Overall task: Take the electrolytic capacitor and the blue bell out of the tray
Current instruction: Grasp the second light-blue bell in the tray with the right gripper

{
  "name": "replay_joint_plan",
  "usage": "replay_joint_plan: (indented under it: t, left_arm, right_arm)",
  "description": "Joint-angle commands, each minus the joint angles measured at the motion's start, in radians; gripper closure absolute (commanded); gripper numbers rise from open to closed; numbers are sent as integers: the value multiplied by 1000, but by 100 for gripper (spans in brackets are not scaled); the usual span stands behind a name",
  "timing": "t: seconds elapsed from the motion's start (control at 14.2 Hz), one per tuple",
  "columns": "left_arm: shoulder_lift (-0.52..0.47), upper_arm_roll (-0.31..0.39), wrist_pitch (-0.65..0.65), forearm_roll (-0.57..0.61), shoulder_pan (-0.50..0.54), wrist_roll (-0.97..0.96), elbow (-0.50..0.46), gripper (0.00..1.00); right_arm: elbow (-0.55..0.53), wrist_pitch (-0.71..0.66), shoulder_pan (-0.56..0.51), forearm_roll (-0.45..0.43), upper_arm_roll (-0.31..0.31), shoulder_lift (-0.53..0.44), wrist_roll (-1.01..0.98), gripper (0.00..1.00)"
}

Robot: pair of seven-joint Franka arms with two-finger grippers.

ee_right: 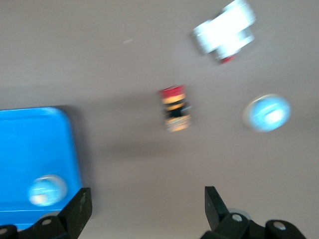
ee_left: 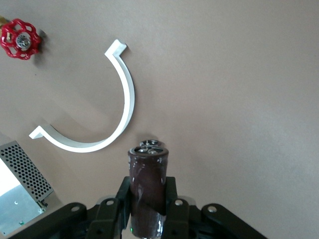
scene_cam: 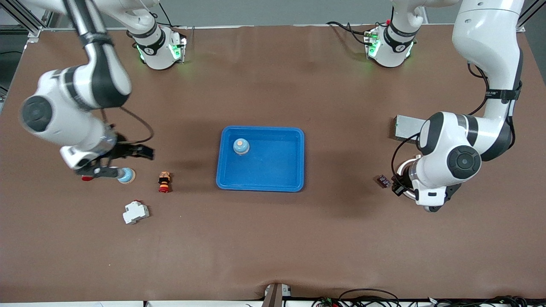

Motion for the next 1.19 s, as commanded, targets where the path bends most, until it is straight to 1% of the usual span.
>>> replay_joint_plan:
  t: [0.0,0.21,0.35,0.56,0.77,0.84,1.12]
  left_arm:
    - [3,-15,1,-15,2,13,9,100]
    - [4,-16,0,-9,7,30,14,100]
    - [21,-15,0,-10,5,31,13,100]
    - [47,-15,6,-3,16,31,13,100]
    - [67,-15,26,-1,19,31,14,100]
    - [72,-15,36,-3,17,31,14,100]
    - [89,-13,61,-1,16,31,8,100]
  right_arm:
    - [-48,68,148,39,-13,3,214,0]
    - [-92,198,280,34,-14,12,396,0]
    - [-128,284,331,22,-16,36,451,0]
    - [-168,405,387,-26,-18,94,537,0]
    - [-168,465,425,-142,-18,163,669,0]
    - [-168,485,436,-162,-18,180,701,0]
    - [-165,557,488,-167,-21,249,767,0]
